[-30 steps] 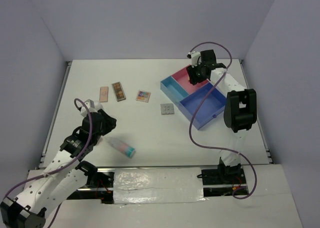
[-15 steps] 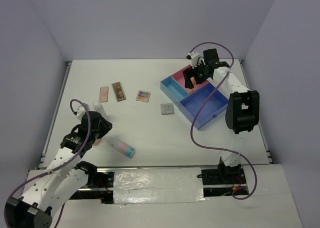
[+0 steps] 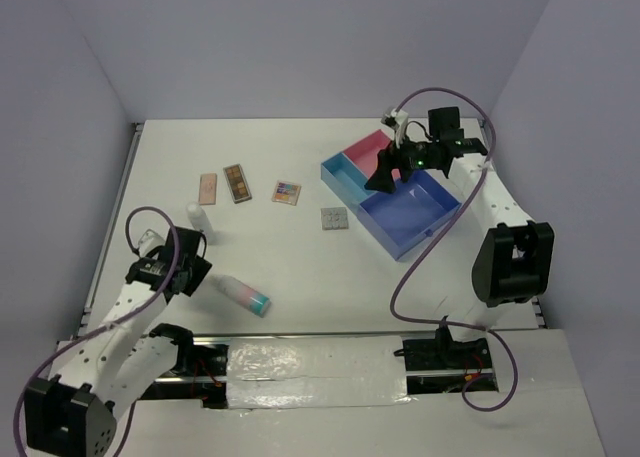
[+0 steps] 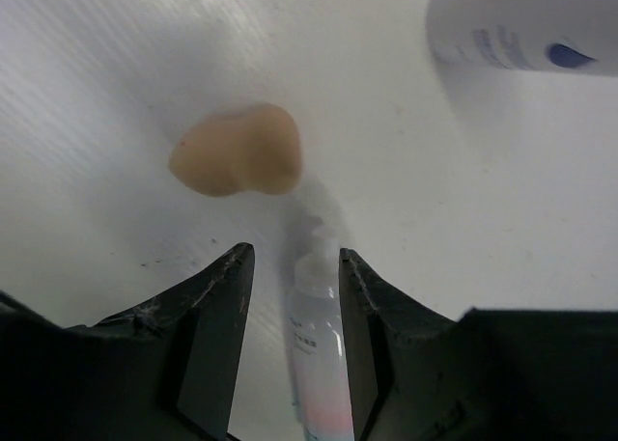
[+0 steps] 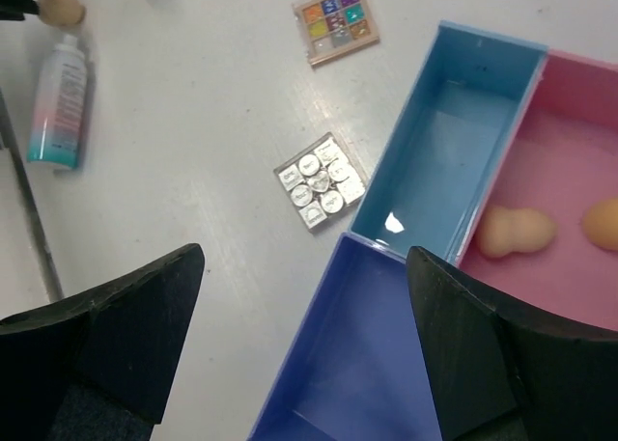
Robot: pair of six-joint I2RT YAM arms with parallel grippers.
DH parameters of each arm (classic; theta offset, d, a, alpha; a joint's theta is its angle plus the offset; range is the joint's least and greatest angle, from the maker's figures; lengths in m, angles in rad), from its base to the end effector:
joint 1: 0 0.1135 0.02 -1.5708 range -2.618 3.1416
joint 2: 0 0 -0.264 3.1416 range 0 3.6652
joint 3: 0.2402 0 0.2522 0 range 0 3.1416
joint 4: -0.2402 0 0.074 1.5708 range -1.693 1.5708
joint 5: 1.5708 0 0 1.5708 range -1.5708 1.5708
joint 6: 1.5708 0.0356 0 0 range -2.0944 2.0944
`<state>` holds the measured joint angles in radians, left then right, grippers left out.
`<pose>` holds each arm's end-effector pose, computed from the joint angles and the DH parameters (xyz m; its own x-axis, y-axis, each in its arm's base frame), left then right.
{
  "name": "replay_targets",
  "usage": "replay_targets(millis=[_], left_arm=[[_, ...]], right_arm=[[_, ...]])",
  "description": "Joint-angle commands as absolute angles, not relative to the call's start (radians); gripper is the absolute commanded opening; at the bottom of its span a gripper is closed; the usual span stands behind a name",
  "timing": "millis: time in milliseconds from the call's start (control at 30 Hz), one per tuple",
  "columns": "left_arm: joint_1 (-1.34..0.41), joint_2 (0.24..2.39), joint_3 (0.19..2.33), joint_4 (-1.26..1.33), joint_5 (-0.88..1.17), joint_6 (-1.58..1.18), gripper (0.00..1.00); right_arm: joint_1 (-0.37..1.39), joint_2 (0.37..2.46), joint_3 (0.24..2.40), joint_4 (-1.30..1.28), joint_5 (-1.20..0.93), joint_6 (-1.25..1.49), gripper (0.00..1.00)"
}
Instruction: Organize the makeup
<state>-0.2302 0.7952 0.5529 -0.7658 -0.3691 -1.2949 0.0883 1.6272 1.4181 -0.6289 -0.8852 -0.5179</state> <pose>0.1437 -0.0205 0.2108 -0.2488 -0.8634 -0.4389 -0.7854 0.4450 -0.4302 0.3477 0.0584 0.3132 -0.3603 -0.3466 -0.8661 -0.8632 0.4759 0.1687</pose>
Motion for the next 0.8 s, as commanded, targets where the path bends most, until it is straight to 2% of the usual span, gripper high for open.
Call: replay_targets(millis=[0, 233, 633, 733, 767], left_arm=[[-0.186, 0.901, 0.598, -0.801, -0.429, -1.278, 0.53], [-0.127, 1.083, 0.678, -0.753, -0.471, -1.187, 0.53], [-0.071, 1.193, 0.631, -0.623, -0.414, -1.12, 0.55], [-0.064, 1.21, 0.612, -0.588, -0.385, -1.111, 0.48], [-0.064, 1.21, 0.609, -0.581, -0.371, -1.111, 0.41]], right_arm=[[0.089, 1.591, 1.379, -0.626, -0.957, -0.509, 0.92], [0.089, 1.552, 1.318, -0.584, -0.965, -0.482, 0.92], [0.09, 1.523, 1.272, -0.566, -0.976, -0.468, 0.92], [0.098, 1.514, 1.266, -0.581, -0.969, -0.483, 0.92], [0.103, 1.511, 1.258, -0.589, -0.969, -0.5, 0.92]])
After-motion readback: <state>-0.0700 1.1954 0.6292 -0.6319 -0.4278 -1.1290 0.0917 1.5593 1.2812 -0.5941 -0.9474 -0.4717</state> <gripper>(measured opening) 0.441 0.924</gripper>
